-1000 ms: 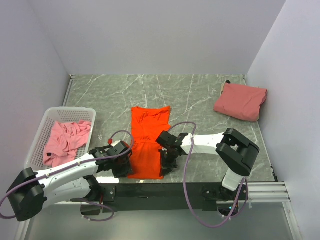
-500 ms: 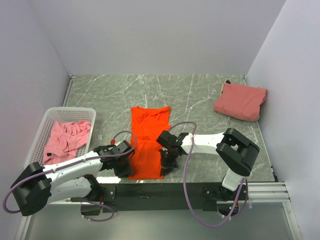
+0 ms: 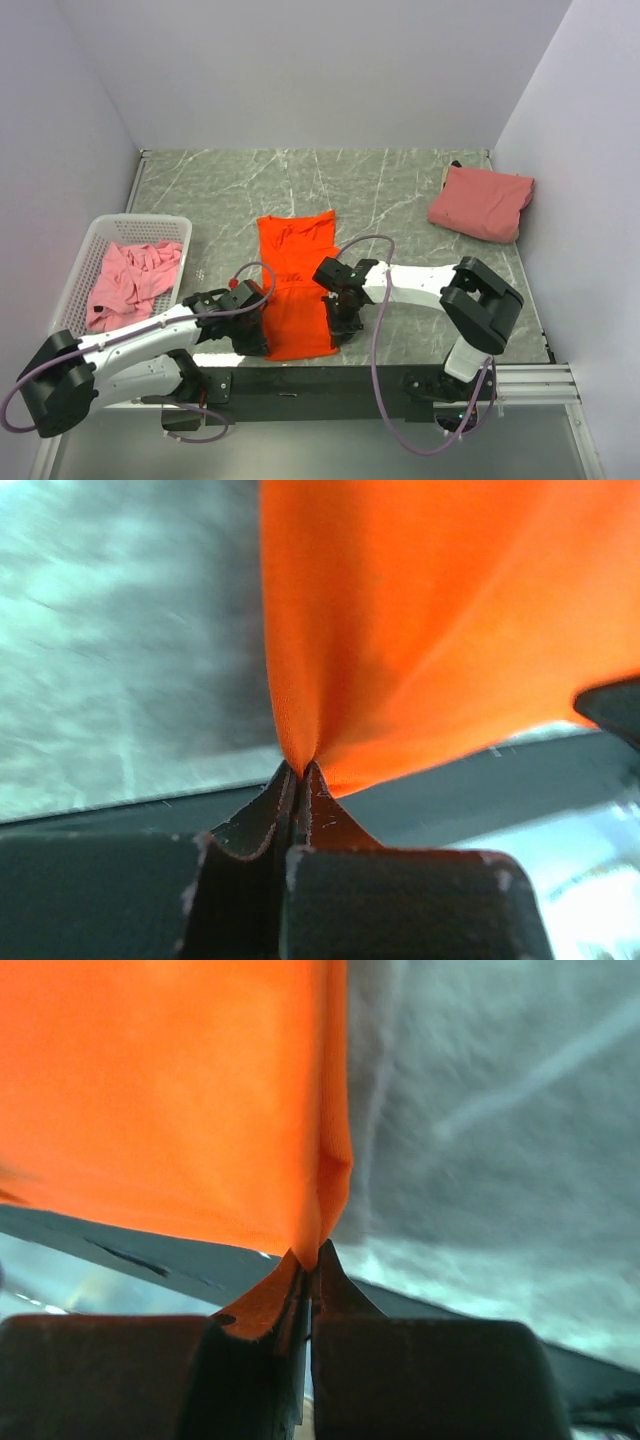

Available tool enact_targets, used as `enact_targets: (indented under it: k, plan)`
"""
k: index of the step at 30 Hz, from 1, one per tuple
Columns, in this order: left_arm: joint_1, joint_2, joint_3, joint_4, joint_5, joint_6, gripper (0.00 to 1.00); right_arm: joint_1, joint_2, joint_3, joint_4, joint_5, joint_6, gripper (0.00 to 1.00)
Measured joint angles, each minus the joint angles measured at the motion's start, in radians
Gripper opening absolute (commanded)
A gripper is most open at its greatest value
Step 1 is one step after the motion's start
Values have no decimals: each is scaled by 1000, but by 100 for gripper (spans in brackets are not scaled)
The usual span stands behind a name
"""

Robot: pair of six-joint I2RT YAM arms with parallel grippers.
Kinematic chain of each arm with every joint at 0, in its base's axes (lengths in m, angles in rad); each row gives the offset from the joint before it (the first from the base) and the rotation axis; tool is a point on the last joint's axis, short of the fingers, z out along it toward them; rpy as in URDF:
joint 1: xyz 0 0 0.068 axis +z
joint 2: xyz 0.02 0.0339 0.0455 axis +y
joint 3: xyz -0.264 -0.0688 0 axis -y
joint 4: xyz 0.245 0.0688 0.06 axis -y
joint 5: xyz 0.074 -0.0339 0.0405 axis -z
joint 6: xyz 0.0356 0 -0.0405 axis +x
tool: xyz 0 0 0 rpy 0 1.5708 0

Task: Fold and stack the t-shirts
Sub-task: Fold the tshirt

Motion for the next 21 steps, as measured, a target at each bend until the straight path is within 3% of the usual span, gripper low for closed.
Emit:
enact_targets:
  k: [6,12,21]
  plan:
    - [-20,-40,23,-26,90,3,1,0,-97,-8,-101,-21,-49,0]
    - [-110,-42,66,-75,164,-12,1,50,-196,-7,-212,-69,-60,0]
    - [-205,-191,150,-164,232,-164,1,134,-348,7,-369,-125,1,0]
